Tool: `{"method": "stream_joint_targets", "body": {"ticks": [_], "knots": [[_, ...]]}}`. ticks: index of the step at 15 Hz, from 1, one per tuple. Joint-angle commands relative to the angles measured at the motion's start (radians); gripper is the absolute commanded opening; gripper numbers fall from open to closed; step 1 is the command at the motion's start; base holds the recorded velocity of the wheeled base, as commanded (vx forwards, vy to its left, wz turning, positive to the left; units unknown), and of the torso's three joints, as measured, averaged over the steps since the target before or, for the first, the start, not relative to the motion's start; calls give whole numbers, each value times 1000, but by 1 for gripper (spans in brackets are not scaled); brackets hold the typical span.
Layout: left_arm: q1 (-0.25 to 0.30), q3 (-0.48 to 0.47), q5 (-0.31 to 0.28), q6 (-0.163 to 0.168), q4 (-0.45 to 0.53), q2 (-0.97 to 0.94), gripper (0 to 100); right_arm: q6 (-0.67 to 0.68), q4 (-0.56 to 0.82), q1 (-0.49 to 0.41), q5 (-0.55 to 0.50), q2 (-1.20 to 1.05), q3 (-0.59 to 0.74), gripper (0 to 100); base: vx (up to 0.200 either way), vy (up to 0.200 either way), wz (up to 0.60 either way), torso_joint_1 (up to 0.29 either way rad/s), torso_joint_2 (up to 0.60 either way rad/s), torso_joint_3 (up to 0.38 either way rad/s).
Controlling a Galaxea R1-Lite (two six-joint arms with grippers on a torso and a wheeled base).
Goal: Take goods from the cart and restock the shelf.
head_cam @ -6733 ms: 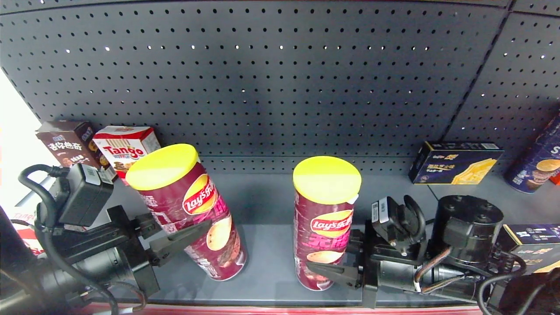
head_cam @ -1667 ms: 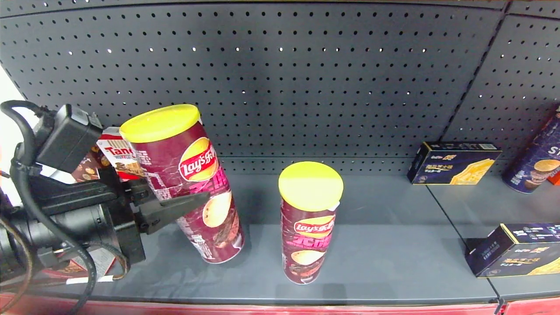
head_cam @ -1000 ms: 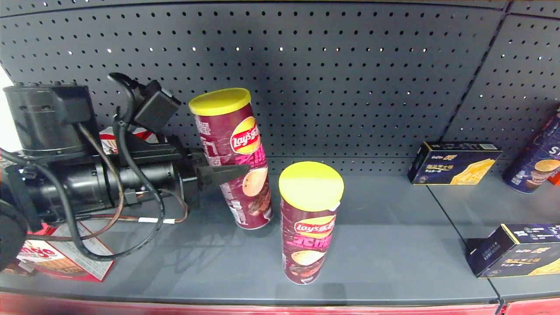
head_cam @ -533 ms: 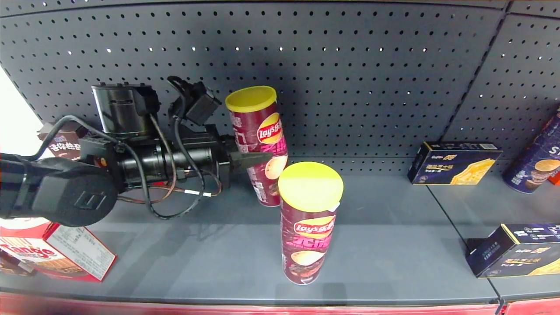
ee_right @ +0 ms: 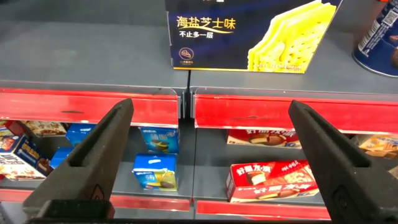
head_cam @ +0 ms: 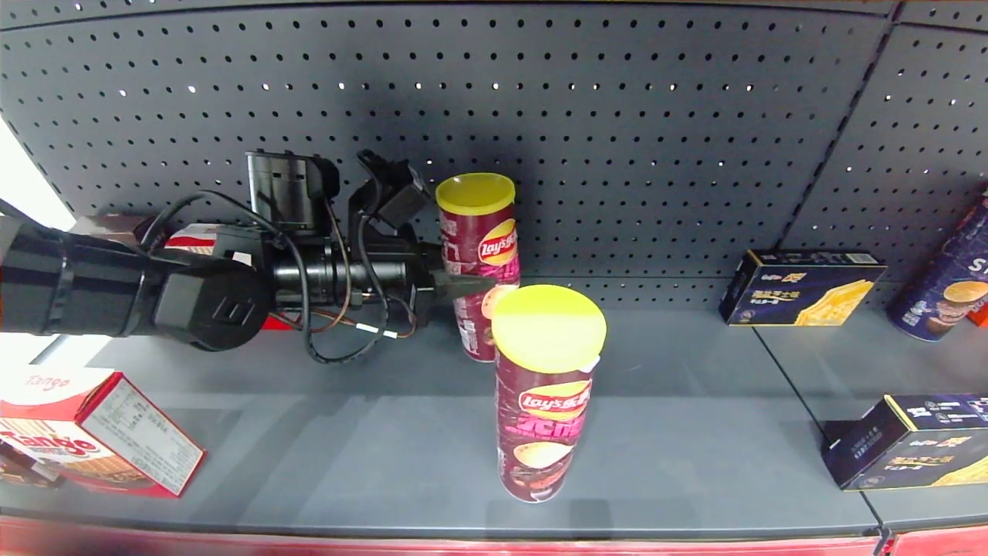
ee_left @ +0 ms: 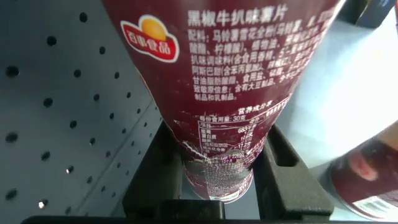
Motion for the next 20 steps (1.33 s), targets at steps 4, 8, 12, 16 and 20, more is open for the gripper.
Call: {"method": "stream_joint_targets", "body": {"ticks": [4,8,12,16,20], "knots": [[-1,-36,2,14,11,38,0,0,0,0,0,2,0,100,0,0,0,0,0,0],[-12,-73,3,14,11,61,0,0,0,0,1,2,0,100,0,0,0,0,0,0],[-31,-92,7,12,11,78,0,0,0,0,1,2,0,100,0,0,0,0,0,0],[-48,-103,8,14,7,101,0,0,0,0,0,2,0,100,0,0,0,0,0,0],[-55,-99,23,47,0,114,0,0,0,0,0,2,0,100,0,0,0,0,0,0]]}}
